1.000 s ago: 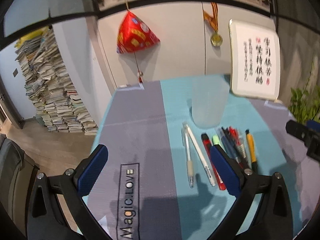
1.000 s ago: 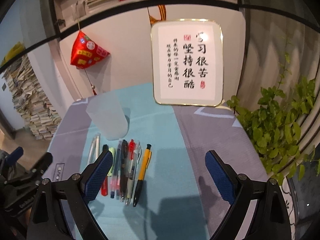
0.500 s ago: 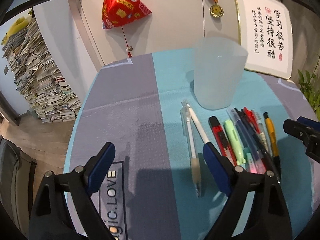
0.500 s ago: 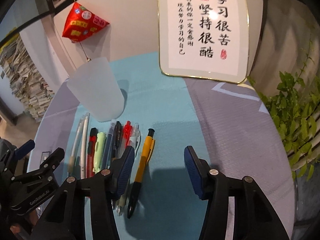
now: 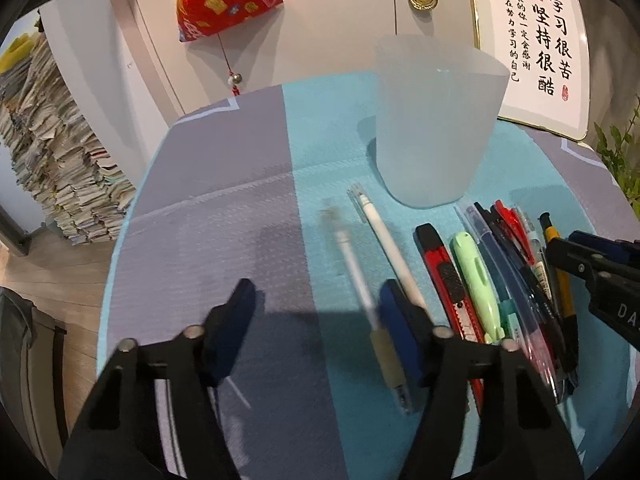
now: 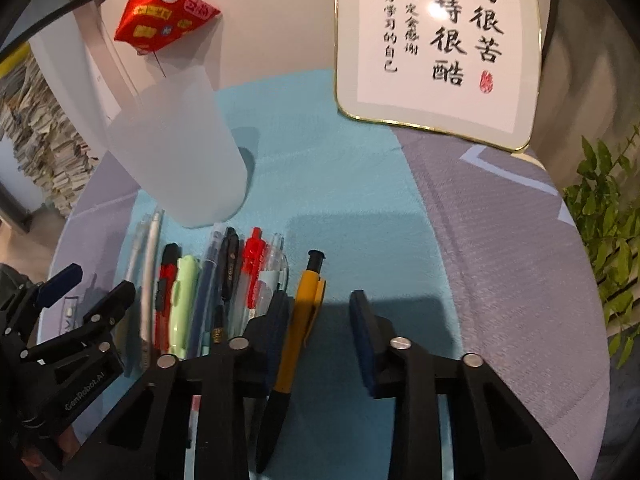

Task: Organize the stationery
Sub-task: 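Lower the left tool to the clear pen while the right tool lowers to the orange pen, then close the left tool on the clear pen while the right tool grips the orange pen, lift both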

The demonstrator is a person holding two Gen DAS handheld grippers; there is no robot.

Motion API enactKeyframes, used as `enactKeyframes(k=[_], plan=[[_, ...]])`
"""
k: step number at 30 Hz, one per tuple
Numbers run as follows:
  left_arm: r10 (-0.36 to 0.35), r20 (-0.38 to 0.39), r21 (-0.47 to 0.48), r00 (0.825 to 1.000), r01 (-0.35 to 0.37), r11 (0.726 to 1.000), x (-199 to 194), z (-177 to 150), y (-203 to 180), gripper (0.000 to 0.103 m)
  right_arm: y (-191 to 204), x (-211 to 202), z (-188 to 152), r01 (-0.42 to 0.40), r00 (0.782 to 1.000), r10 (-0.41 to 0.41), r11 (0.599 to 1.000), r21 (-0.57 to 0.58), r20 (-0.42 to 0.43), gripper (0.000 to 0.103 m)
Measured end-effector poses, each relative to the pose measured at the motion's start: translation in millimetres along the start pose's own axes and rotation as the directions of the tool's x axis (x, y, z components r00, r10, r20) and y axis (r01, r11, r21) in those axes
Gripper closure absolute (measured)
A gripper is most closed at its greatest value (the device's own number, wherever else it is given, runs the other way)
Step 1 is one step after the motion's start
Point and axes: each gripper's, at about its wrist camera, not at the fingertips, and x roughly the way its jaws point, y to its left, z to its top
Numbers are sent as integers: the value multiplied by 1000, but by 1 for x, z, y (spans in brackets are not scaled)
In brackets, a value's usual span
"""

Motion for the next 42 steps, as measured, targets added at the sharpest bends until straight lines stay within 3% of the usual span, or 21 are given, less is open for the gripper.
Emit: enactKeyframes(k=[4,5,6,8,12,14,21,26,28,29,31,37,42], plan=[[-26,-3,-29,1000,26,999,5,5,3,55,2,1,2,6,1000,-6,1000,-7,4,74],[-38,-3,-38,999,38,999,6,6,5,60,4,2,3,16,1000,-16,1000,-18,9,74],[-56,-3,-45,998,56,997,7,7,6,71,6,2,2,31,999,-31,999,-33,13,83],[-123,-3,-62,992,122,991,8,8,8,84,8,2,0,23,1000,-22,999,-49,16,85],[-139,-5,-44,990,139,989,4,4,5,89,7,0,-2,-59,998,59,998,-26,-5,88],[-185,-19,-44,983,184,982,-1,-1,6,91,6,-3,-4,-71,997,71,997,-27,-4,88],[-202,-62,12,978,203,979,-24,-21,3,92,-5,-20,-16,-129,992,129,992,-13,-3,88],[-186,-43,40,982,188,981,-35,-23,1,89,-9,-19,-21,-141,990,141,990,14,-5,88],[-163,-32,54,986,165,985,-33,-20,0,81,-8,-21,-23,-143,990,143,990,16,-1,88],[-158,-31,57,987,159,986,-31,-18,2,66,-9,-23,-24,-145,989,145,989,16,1,88],[-131,-23,57,991,132,990,-28,-15,1,52,-10,-25,-26,-146,989,146,989,17,4,88],[-123,-36,102,992,126,987,-14,-5,-11,54,-16,-28,-29,-151,988,151,988,29,4,88],[-143,-61,105,988,148,983,-7,-4,-12,70,-16,-30,-29,-151,989,150,988,34,8,88]])
